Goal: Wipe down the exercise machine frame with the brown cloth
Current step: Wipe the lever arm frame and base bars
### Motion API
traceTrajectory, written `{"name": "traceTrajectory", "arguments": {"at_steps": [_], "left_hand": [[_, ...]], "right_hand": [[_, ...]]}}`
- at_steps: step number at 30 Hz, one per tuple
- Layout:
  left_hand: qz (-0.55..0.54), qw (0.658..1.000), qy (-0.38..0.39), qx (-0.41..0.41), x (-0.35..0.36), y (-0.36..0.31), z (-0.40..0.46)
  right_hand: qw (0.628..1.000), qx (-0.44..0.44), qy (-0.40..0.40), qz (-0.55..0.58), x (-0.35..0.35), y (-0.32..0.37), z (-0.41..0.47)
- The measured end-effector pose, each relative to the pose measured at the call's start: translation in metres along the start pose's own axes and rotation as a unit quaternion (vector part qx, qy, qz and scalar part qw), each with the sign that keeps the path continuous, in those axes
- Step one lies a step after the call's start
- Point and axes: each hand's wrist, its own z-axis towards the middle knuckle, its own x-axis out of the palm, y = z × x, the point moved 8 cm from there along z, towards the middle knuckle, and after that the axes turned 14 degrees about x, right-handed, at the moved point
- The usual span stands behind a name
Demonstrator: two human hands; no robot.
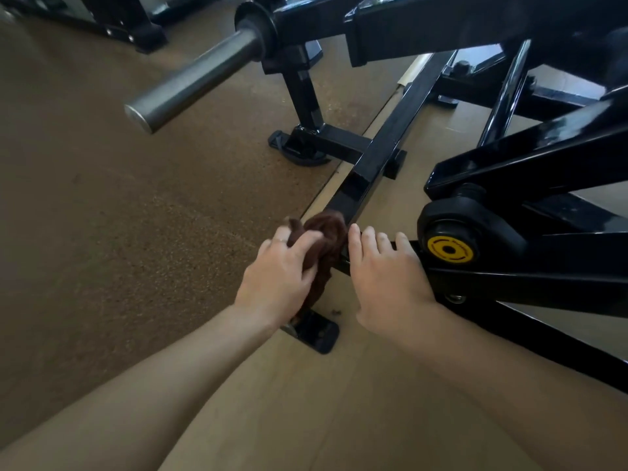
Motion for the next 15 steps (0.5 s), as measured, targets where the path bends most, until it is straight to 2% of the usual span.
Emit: {"name": "traceTrajectory", "arguments": {"at_steps": [3,6,15], "left_hand": [[-0.017,1.000,0.008,-0.004,-0.007,0.004,-0.049],[-0.026,1.000,0.010,-0.007,-0.008,0.007,-0.052],[0.018,1.000,0.018,-0.016,0.014,0.001,0.084]], "right_hand": [[1.000,0.009,0.006,-0.001,-0.001,0.002,0.001],[1.000,0.017,0.002,0.006,0.001,0.002,0.002],[0.999,0.008,-0.013,0.035,0.009,0.000,0.006]]}}
